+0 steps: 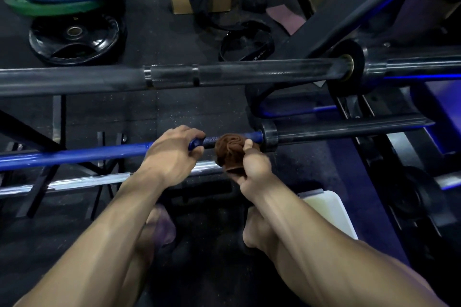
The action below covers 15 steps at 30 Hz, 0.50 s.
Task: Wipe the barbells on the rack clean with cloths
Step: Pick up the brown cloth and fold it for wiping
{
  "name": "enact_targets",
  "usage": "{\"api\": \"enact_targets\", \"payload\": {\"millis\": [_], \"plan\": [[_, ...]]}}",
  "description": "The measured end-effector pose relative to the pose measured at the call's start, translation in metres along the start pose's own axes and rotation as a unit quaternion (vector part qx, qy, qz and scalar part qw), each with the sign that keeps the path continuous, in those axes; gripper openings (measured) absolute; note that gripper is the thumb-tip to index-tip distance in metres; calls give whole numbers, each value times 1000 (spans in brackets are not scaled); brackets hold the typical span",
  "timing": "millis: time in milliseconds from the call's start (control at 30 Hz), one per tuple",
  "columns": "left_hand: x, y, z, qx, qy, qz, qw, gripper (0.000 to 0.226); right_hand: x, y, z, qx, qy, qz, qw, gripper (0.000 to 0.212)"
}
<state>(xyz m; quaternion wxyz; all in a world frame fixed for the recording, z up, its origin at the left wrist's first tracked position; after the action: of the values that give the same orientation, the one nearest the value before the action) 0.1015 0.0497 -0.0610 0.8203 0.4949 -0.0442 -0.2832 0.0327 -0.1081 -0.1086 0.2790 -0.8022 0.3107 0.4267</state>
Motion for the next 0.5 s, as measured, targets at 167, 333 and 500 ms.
{"api": "enact_targets", "payload": {"millis": [167,333,500], "plan": [[-3,-1,7,8,5,18,1000,38,10,5,1,8,-14,-16,1000,39],[-1,4,11,-14,33,-12,999,55,-1,-33,33,-118,-72,-110,984,29],[3,11,6,-40,54,-12,998,51,15,-43,38,-103,-49,-84,990,35]]}}
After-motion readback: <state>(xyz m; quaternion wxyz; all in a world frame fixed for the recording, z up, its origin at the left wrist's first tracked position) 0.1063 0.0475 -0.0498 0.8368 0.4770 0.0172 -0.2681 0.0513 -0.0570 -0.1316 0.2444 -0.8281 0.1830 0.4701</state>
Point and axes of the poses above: each hand's wrist, its own x-axis towards the middle knuckle, its own y-axis out of the back of the hand, z = x × y, the point moved 4 cm from there along x, towards the middle knuckle, and after that the axes turned 7 degrees about -y, right-handed, at the moved point
